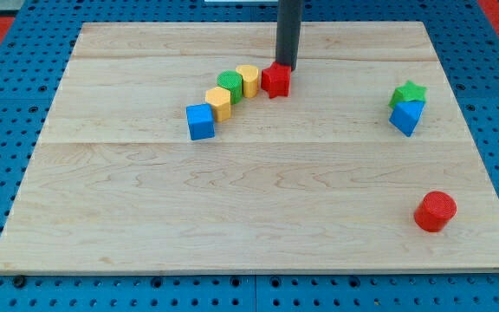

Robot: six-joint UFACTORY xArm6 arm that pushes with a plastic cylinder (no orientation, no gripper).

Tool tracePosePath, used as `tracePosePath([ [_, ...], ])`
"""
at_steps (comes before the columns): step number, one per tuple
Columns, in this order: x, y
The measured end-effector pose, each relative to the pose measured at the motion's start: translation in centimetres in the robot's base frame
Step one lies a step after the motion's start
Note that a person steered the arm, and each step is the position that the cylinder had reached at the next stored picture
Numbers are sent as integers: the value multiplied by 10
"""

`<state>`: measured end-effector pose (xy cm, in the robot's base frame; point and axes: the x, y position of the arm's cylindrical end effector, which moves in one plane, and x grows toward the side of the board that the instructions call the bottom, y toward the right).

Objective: Push the green circle away from the yellow blocks

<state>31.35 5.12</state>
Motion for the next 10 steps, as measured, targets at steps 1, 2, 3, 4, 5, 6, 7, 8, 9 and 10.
tracePosePath([
  [1,39,0],
  [2,49,0],
  [3,-19,-5],
  [4,-49,-24],
  [5,-46,-40],
  [6,-33,-67],
  [7,-20,-83],
  [8,2,-83],
  [9,39,-74],
  [10,69,-49],
])
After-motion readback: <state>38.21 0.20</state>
